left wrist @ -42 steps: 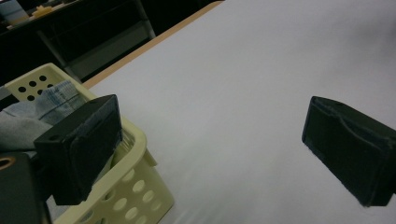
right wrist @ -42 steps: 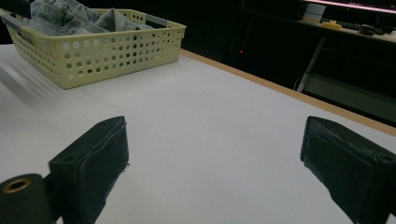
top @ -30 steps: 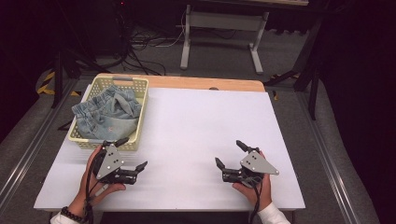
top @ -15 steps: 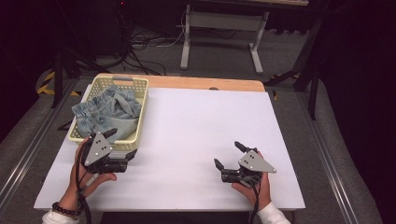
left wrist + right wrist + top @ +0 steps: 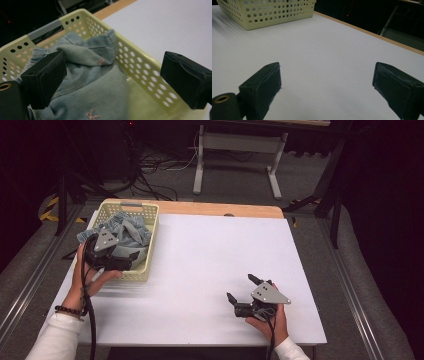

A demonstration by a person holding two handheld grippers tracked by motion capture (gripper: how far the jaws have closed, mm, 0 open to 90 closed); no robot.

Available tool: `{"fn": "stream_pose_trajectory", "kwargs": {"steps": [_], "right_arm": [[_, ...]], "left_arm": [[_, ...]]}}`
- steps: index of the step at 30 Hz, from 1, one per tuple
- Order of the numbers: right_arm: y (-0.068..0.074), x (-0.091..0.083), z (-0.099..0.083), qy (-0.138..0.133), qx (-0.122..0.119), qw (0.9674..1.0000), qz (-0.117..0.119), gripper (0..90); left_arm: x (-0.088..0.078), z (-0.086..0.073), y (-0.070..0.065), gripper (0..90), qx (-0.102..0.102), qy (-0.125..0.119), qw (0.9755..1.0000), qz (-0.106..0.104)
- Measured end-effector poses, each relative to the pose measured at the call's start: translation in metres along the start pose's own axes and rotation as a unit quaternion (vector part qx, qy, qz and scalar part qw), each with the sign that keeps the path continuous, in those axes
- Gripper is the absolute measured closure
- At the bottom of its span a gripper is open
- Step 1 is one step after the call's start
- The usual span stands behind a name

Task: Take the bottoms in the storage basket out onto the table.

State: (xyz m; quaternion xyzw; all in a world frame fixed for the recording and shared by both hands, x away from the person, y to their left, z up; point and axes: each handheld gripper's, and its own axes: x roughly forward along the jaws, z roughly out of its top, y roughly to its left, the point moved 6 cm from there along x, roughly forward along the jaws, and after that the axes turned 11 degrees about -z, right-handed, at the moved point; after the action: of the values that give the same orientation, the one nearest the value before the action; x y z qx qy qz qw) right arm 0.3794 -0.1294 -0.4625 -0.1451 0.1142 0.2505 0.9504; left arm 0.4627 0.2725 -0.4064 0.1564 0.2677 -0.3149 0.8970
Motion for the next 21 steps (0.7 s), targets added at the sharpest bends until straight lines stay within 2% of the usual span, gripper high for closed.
{"fn": "stream_pose_trajectory", "kwargs": {"steps": [1, 2, 3, 4, 5, 6, 7, 8, 9, 10, 11, 12, 16, 17, 19, 21], "right_arm": [[0.000, 0.000, 0.000, 0.001, 0.000, 1.0000, 0.001, 8.6], [0.000, 0.000, -0.001, 0.001, 0.000, 1.0000, 0.002, 8.6], [0.001, 0.000, -0.001, 0.002, -0.002, 1.0000, 0.002, 8.6], [0.001, 0.000, -0.001, 0.002, -0.002, 1.0000, 0.002, 8.6], [0.001, 0.001, -0.001, 0.004, -0.003, 1.0000, 0.005, 8.6], [0.001, 0.001, -0.002, 0.004, -0.004, 1.0000, 0.005, 8.6], [0.001, 0.001, -0.002, 0.006, -0.004, 1.0000, 0.006, 8.6], [0.002, 0.001, -0.002, 0.006, -0.005, 0.9999, 0.007, 8.6], [0.002, 0.001, -0.002, 0.007, -0.006, 0.9999, 0.008, 8.6], [0.002, 0.001, -0.003, 0.007, -0.007, 0.9999, 0.009, 8.6], [0.003, 0.002, -0.003, 0.008, -0.007, 0.9999, 0.011, 8.6], [0.003, 0.002, -0.003, 0.008, -0.007, 0.9999, 0.011, 8.6], [0.004, 0.003, -0.004, 0.012, -0.010, 0.9998, 0.016, 8.6], [0.004, 0.003, -0.004, 0.012, -0.010, 0.9997, 0.017, 8.6], [0.005, 0.003, -0.005, 0.013, -0.011, 0.9997, 0.018, 8.6], [0.004, 0.003, -0.005, 0.015, -0.014, 0.9996, 0.020, 8.6]], "left_arm": [[0.006, 0.001, 0.007, 7.7, -0.004, 0.015, 0.9998, 0.010], [0.010, 0.002, 0.011, 7.9, -0.010, 0.021, 0.9997, 0.007], [0.019, 0.003, 0.021, 7.8, -0.030, 0.039, 0.9988, 0.001], [0.019, 0.003, 0.021, 7.3, -0.030, 0.039, 0.9988, 0.001], [0.025, 0.002, 0.028, 7.2, -0.031, 0.061, 0.9976, 0.011], [0.029, 0.001, 0.032, 7.2, -0.031, 0.073, 0.9967, 0.018], [0.038, -0.001, 0.043, 7.3, -0.043, 0.091, 0.9947, 0.022], [0.038, -0.001, 0.043, 7.4, -0.043, 0.091, 0.9947, 0.022], [0.046, -0.003, 0.052, 7.7, -0.059, 0.111, 0.9917, 0.026], [0.050, -0.005, 0.055, 7.7, -0.065, 0.124, 0.9898, 0.025], [0.054, -0.006, 0.059, 7.7, -0.070, 0.133, 0.9883, 0.024], [0.054, -0.006, 0.059, 7.7, -0.070, 0.133, 0.9883, 0.024], [0.068, -0.014, 0.065, 9.1, -0.081, 0.187, 0.9789, 0.018], [0.072, -0.019, 0.068, 9.7, -0.090, 0.203, 0.9749, 0.017], [0.076, -0.025, 0.071, 9.2, -0.100, 0.226, 0.9688, 0.020], [0.077, -0.029, 0.072, 9.5, -0.115, 0.233, 0.9655, 0.015]]}}
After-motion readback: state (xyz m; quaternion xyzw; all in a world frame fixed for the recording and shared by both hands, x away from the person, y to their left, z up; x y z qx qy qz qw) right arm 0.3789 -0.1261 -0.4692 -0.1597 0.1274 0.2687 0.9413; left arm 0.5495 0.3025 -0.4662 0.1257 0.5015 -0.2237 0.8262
